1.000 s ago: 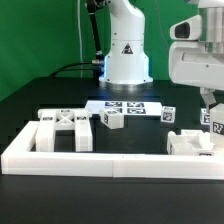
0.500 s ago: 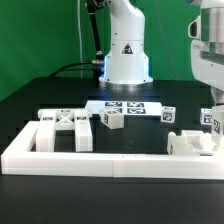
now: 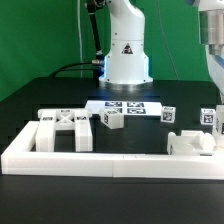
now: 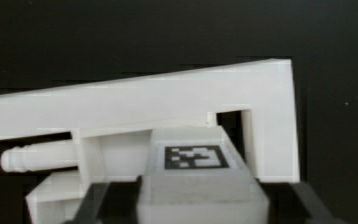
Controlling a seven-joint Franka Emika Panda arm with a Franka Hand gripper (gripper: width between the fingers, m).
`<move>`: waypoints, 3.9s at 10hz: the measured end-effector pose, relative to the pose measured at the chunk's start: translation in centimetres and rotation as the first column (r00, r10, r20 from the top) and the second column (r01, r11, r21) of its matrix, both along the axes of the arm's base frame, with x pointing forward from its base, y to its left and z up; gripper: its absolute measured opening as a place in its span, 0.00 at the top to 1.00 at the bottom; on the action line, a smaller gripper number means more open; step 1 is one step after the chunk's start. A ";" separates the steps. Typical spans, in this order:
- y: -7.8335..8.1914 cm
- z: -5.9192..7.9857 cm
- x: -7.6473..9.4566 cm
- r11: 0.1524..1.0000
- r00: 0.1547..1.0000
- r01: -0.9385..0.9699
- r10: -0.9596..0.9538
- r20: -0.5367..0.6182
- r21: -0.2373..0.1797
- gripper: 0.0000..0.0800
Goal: Assemble chair
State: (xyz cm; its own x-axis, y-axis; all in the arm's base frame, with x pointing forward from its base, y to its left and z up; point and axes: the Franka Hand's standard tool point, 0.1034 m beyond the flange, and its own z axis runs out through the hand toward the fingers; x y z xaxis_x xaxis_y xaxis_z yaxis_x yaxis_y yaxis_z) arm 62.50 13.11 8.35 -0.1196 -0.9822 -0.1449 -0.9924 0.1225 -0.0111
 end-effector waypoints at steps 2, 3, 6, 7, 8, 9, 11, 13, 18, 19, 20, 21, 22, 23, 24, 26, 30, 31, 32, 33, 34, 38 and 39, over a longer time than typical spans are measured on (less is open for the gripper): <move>0.1 0.0 0.0 0.998 0.998 -0.063 0.063 0.008 -0.002 0.37; 0.1 0.0 0.0 0.992 0.992 -0.126 0.126 0.019 -0.005 0.25; 0.2 0.0 0.0 0.839 0.835 -0.543 0.544 0.080 -0.045 0.19; -0.1 -0.1 0.1 0.764 0.758 -0.642 0.645 0.099 -0.066 0.19; -0.3 -0.2 0.1 0.753 0.746 -0.654 0.658 0.103 -0.072 0.19; -0.3 -0.2 0.1 0.690 0.682 -0.719 0.723 0.108 -0.084 0.19; -0.4 -0.3 0.1 0.564 0.553 -0.819 0.825 0.115 -0.107 0.19; -0.1 -0.2 0.1 0.432 0.421 -0.892 0.901 0.103 -0.134 0.19; -0.5 -0.1 0.3 -0.020 -0.031 -0.980 0.998 0.056 -0.197 0.19; -0.4 0.0 0.4 -0.069 -0.079 -0.977 0.996 0.037 -0.204 0.24; -0.3 0.1 0.5 -0.111 -0.120 -0.972 0.992 0.027 -0.209 0.43; -0.3 0.1 0.5 -0.107 -0.115 -0.972 0.993 0.028 -0.209 0.60; -0.4 0.1 0.5 -0.107 -0.115 -0.972 0.993 0.028 -0.209 0.64; -0.4 0.1 0.5 -0.104 -0.112 -0.972 0.993 0.028 -0.209 0.64; -0.4 0.1 0.5 -0.076 -0.084 -0.975 0.996 0.030 -0.207 0.64; -0.5 0.1 0.6 0.001 -0.006 -0.979 0.999 0.036 -0.203 0.64; -1.0 -0.1 0.5 0.451 0.449 -0.875 0.892 0.057 -0.177 0.64; -1.1 -0.1 0.5 0.571 0.568 -0.803 0.820 0.070 -0.170 0.64; -1.2 -0.1 0.5 0.690 0.689 -0.705 0.721 0.077 -0.164 0.64; -1.3 -0.1 0.6 0.765 0.762 -0.622 0.640 0.094 -0.165 0.64; -1.4 -0.1 0.7 0.812 0.809 -0.563 0.580 0.101 -0.154 0.64; -1.3 -0.2 0.8 0.964 0.959 -0.255 0.262 0.110 -0.073 0.64; -1.3 -0.2 0.8 0.979 0.974 -0.195 0.200 0.107 -0.060 0.64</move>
Offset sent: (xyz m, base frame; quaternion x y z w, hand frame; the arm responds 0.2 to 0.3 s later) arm -0.0041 0.0029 0.0042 0.0091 -0.0055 -0.2640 0.9645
